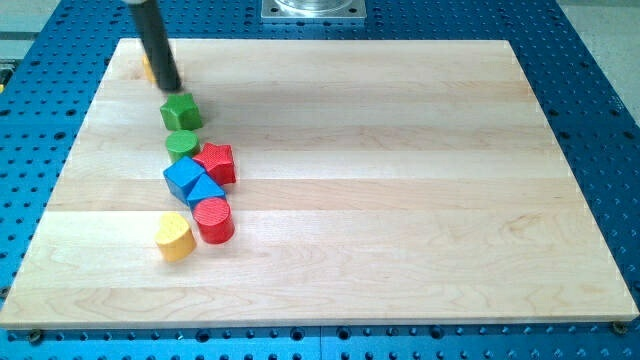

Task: Move the red star below the green circle

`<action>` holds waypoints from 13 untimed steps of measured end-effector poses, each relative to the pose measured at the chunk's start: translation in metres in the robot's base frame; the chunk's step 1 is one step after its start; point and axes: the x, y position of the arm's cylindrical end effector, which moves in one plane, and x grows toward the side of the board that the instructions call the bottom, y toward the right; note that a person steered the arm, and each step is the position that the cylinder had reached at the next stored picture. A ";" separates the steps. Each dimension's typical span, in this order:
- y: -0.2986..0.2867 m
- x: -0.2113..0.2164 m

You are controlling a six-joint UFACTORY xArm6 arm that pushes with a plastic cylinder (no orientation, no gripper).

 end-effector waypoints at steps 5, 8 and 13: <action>0.132 0.304; 0.166 0.348; 0.048 0.291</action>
